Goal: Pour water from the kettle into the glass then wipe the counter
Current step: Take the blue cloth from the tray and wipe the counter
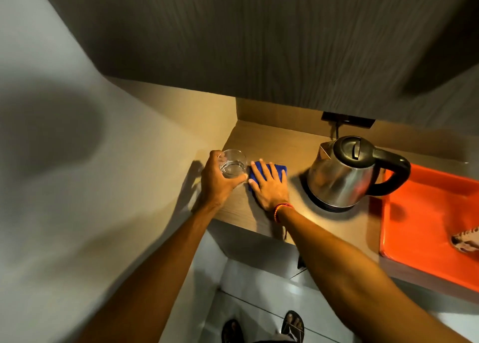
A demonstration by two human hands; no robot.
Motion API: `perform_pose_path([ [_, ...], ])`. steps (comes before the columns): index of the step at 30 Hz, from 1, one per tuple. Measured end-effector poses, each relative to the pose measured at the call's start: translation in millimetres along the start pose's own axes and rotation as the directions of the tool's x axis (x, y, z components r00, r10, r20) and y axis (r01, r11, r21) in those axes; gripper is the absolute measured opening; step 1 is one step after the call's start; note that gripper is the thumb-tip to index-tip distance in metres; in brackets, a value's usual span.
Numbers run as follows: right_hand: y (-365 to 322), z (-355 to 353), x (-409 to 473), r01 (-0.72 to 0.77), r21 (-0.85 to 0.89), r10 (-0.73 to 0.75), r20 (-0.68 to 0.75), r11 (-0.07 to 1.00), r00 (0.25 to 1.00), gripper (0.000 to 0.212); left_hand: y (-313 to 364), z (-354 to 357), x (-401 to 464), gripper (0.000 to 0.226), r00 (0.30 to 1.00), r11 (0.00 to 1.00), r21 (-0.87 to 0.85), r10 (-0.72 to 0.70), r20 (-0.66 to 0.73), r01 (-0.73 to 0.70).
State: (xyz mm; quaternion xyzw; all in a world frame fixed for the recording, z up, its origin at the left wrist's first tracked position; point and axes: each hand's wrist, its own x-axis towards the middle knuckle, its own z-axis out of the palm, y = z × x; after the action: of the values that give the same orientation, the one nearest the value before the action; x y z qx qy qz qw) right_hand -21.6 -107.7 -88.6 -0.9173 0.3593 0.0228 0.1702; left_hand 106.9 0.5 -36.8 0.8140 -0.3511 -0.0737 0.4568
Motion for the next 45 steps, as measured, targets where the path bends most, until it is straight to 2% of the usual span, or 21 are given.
perform_pose_path([
  [4,-22.7,21.0,-26.5,0.075,-0.004,-0.075,0.026,0.997,0.997,0.064,-1.3,-0.3,-1.3,0.081,1.0,1.0,0.007,-0.004,0.009,0.004],
  [9,-3.6,32.2,-64.7,0.142,-0.003,-0.142,-0.007,0.99,0.99,0.064,7.7,10.7,-3.2,0.079,0.999,1.0,-0.021,0.009,0.033,-0.009],
  [15,41.2,34.7,-110.4,0.038,-0.005,-0.038,-0.091,0.999,0.995,0.064,30.5,50.7,-14.2,0.077,0.989,0.984,-0.164,-0.05,0.143,0.073],
  [24,80.9,34.8,-151.4,-0.138,0.029,0.141,-0.163,0.99,0.976,0.064,50.1,92.5,-24.0,0.082,0.951,0.979,-0.151,-0.086,0.298,0.136],
  [29,82.9,30.1,-152.2,-0.117,0.138,0.14,-0.174,0.984,0.975,0.059,50.2,98.7,-30.1,0.08,0.946,0.978,-0.141,-0.102,0.307,0.151],
  [32,90.1,23.0,-157.7,-0.171,0.309,0.262,-0.282,0.936,0.923,0.054,52.7,99.6,-28.7,0.088,0.937,0.971,-0.138,-0.144,0.319,0.196],
  [34,93.0,18.4,-160.1,-0.225,0.339,0.339,-0.33,0.914,0.881,0.05,55.7,98.4,-29.6,0.1,0.929,0.962,-0.109,-0.207,0.306,0.25],
  [35,94.4,16.5,-161.7,-0.253,0.364,0.378,-0.331,0.896,0.864,0.049,56.8,99.2,-34.5,0.106,0.92,0.955,-0.058,-0.262,0.292,0.29],
  [37,93.0,12.0,-161.4,-0.302,0.478,0.479,-0.308,0.825,0.822,0.047,56.3,102.3,-52.5,0.11,0.891,0.92,0.154,-0.388,0.238,0.36],
  [39,89.2,7.8,-159.3,-0.338,0.592,0.569,-0.257,0.732,0.781,0.045,58.3,107.6,-79.5,0.098,0.848,0.854,0.318,-0.487,0.208,0.413],
  [40,87.7,6.3,-157.2,-0.347,0.627,0.595,-0.237,0.697,0.768,0.045,60.5,111.6,-92.2,0.088,0.843,0.845,0.359,-0.49,0.221,0.397],
  [43,85.3,-1.6,-155.9,-0.358,0.705,0.649,-0.189,0.612,0.737,0.043,71.9,128.1,-122.1,0.06,0.881,0.885,0.426,-0.345,0.325,0.189],
  [45,85.3,-6.9,-155.3,-0.361,0.756,0.678,-0.147,0.547,0.72,0.041,84.0,133.8,-128.1,0.054,0.869,0.904,0.39,-0.326,0.373,0.172],
])
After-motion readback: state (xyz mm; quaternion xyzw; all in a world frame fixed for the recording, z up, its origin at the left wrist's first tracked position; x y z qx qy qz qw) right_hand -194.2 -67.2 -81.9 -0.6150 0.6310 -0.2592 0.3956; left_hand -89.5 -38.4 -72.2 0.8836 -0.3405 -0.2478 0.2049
